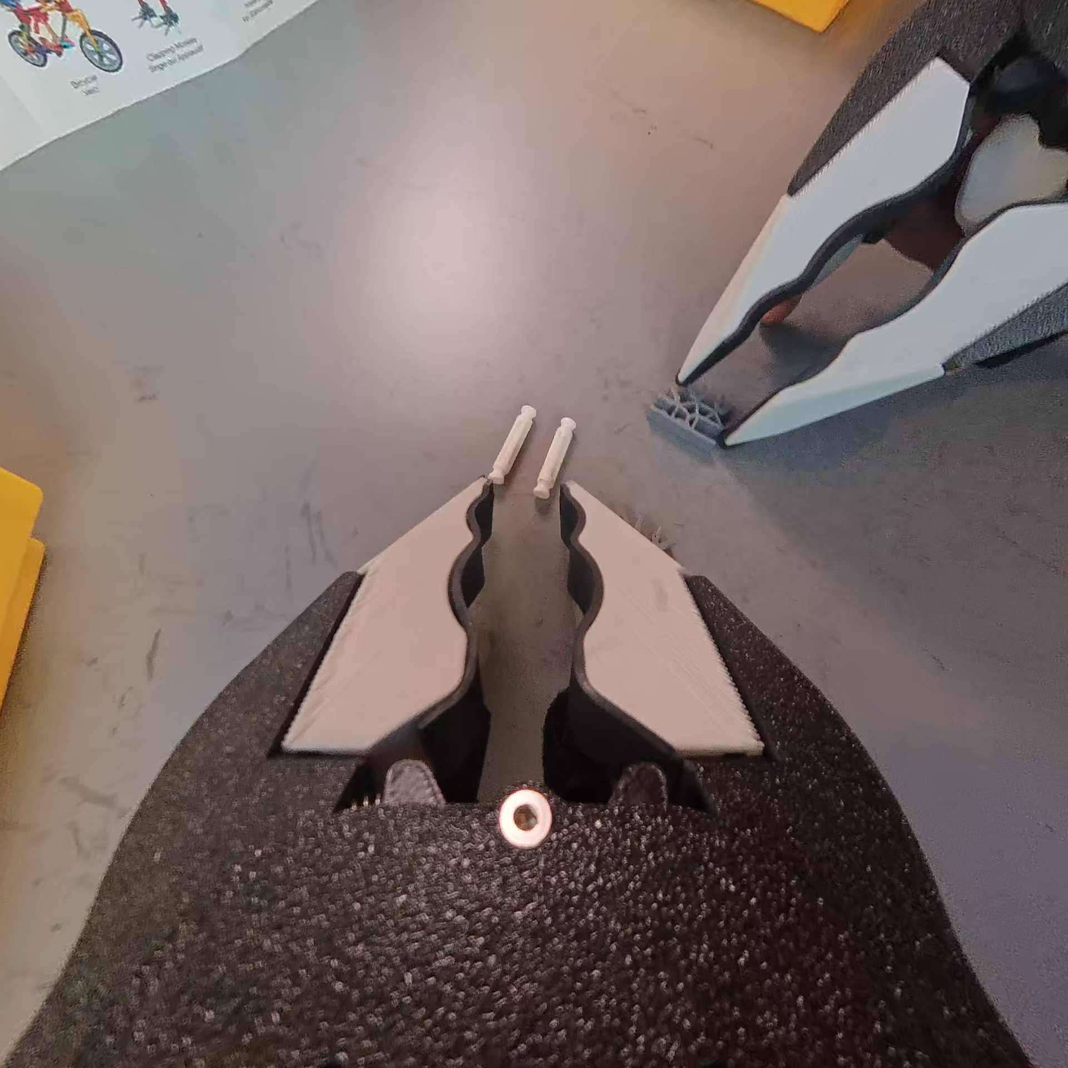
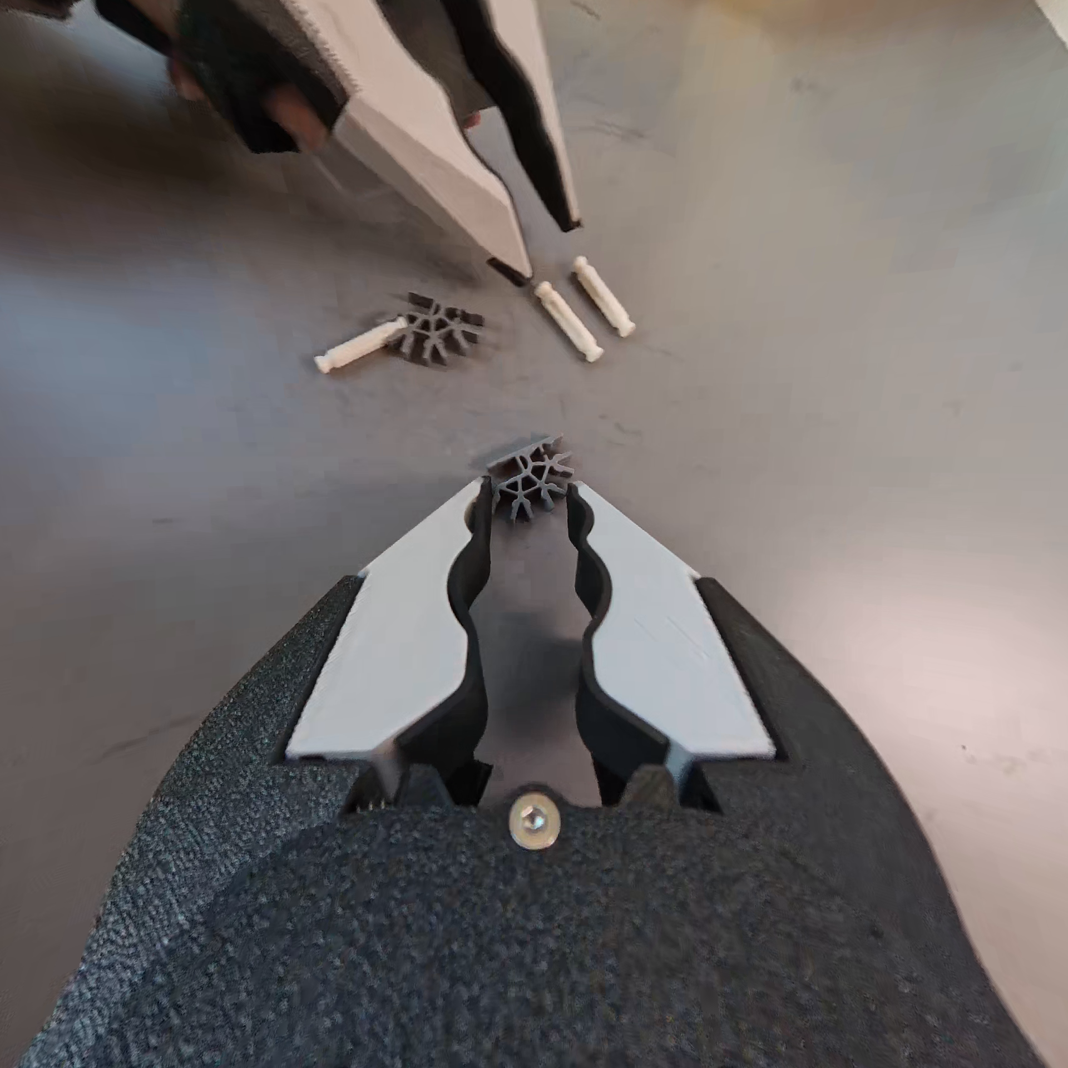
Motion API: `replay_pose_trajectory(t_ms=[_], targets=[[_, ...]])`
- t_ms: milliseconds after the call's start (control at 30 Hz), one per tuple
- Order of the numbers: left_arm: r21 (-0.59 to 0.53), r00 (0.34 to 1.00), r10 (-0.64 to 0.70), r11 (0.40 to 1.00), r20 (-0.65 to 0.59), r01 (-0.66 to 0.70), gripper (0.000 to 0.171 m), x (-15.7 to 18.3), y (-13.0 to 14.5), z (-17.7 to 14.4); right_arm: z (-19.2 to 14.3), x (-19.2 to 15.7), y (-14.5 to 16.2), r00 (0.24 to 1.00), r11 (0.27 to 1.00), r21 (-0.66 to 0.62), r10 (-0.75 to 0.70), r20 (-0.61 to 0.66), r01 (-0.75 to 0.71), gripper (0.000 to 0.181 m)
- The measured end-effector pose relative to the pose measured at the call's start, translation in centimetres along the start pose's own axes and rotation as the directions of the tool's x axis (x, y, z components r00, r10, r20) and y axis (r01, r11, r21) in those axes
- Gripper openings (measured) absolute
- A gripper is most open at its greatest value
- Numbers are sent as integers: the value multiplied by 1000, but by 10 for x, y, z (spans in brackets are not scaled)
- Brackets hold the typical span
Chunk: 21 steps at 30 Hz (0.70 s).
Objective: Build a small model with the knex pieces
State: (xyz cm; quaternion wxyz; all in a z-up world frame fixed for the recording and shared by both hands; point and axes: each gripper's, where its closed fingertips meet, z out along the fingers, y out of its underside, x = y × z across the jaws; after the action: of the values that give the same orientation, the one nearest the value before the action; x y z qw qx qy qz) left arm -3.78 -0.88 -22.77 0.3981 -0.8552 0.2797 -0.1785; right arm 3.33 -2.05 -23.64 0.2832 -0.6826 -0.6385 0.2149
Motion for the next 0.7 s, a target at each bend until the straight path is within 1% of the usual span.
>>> replay_pose_trajectory(t_ms=[67,133,167,200,233,367,467,533,600,667,700], targets=[[-32,999,35,999,-8,-35,20,4,4,6,-1,8,3,998,999,-8,44,-33,-44,24],[-49,998,68,997,5,-67,18,5,4,11,-2,6,3,999,999,-12,46,-30,-46,24],[-53,997,79,996,6,-79,15,6,4,12,-2,1,3,999,999,-15,36,-6,-36,25],[-55,996,86,995,-1,-86,11,8,3,13,-2,-8,3,999,999,-16,32,40,-31,33],[-56,996,90,994,-6,-90,7,10,3,13,-3,-15,2,997,999,-12,30,76,-29,35],[-52,995,100,994,-9,-100,6,11,2,12,-9,-16,-3,992,999,24,40,116,-43,38],[38,994,77,997,-76,-74,6,23,-13,2,-21,-13,-12,983,991,107,59,175,-78,38],[97,988,78,993,-134,-65,6,38,-24,-6,-29,-7,-17,986,985,167,24,166,-53,37],[151,980,114,984,-163,-89,6,54,-31,-11,-36,-7,-25,984,972,231,2,180,-44,30],[185,976,152,975,-155,-123,6,65,-36,-13,-39,-4,-32,975,954,273,61,215,-120,21],[196,975,163,972,-151,-132,6,69,-38,-14,-40,-5,-35,966,945,288,85,246,-157,20]])
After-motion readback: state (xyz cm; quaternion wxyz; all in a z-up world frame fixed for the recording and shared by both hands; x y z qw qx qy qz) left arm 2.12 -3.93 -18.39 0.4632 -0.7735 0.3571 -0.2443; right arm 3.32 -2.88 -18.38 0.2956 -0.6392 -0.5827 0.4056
